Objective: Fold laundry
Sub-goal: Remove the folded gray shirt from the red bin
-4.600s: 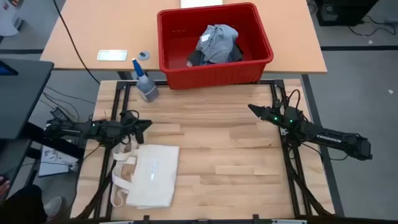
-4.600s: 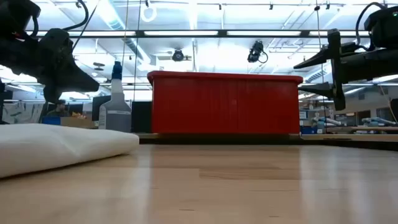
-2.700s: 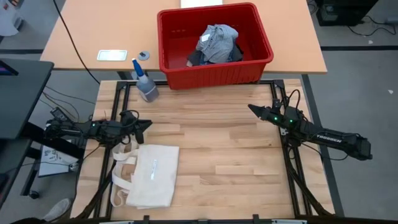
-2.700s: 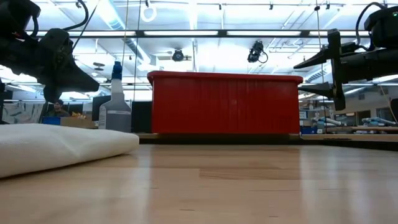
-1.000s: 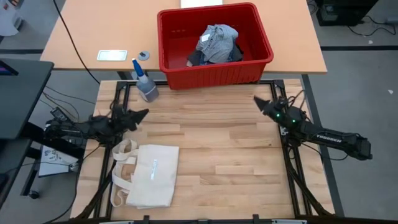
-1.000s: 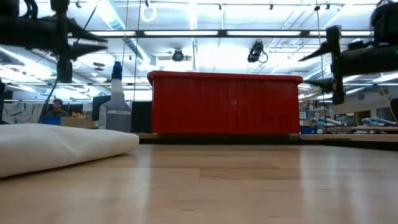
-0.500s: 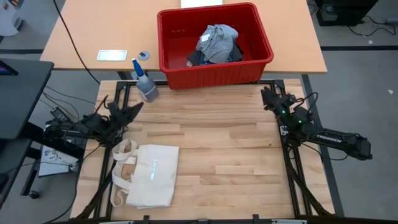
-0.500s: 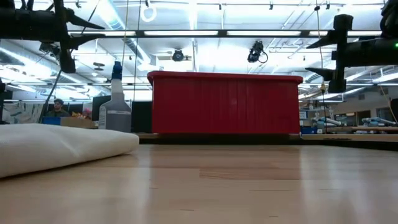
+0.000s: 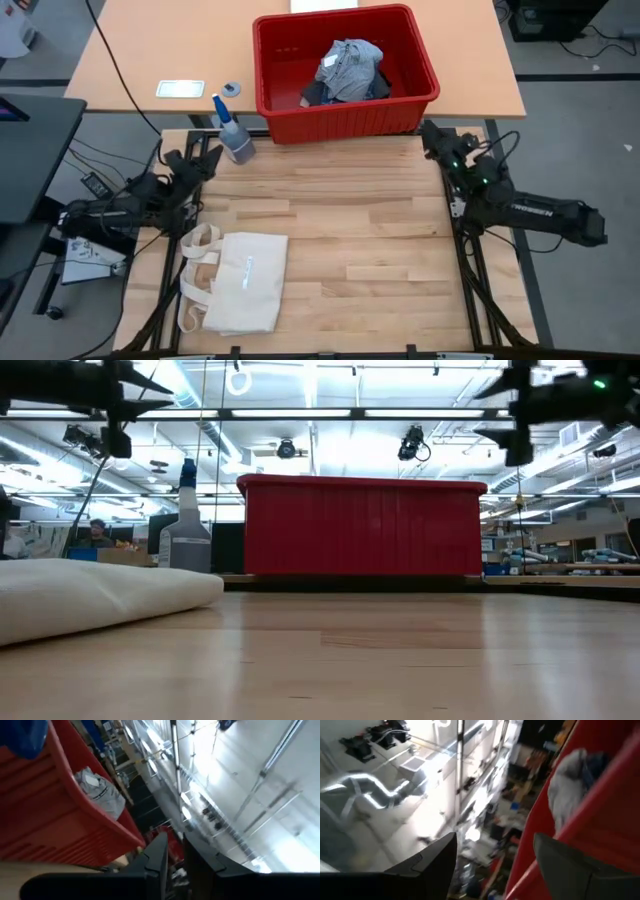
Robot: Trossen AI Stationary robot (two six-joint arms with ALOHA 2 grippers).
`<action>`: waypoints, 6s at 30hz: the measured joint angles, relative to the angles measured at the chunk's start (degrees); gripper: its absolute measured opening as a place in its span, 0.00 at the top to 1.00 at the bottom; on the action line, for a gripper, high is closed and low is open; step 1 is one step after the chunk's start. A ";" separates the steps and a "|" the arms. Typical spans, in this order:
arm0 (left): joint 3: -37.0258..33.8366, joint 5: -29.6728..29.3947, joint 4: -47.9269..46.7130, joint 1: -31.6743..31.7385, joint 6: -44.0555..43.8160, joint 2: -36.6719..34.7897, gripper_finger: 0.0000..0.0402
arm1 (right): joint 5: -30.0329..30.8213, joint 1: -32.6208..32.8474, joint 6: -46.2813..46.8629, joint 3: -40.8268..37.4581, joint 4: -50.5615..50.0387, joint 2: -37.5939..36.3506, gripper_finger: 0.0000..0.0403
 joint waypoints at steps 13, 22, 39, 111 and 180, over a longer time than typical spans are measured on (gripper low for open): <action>13.53 32.92 -15.82 18.71 7.16 20.17 0.84 | -12.64 -6.97 -12.51 30.64 -6.47 33.96 0.33; 27.38 49.08 -16.63 32.07 14.71 37.31 0.84 | -18.59 -15.06 -29.81 56.39 -27.22 49.74 0.33; 42.07 49.11 -14.77 38.72 22.59 57.89 0.84 | -42.20 -34.20 -36.78 75.47 -44.27 68.69 0.18; 43.26 40.67 -11.95 38.24 23.85 59.49 0.84 | -68.98 -39.49 -4.04 75.47 -32.71 71.83 0.84; 43.19 40.63 -2.76 35.40 20.16 59.07 0.84 | -68.68 -36.75 -30.30 75.46 -50.15 64.65 0.90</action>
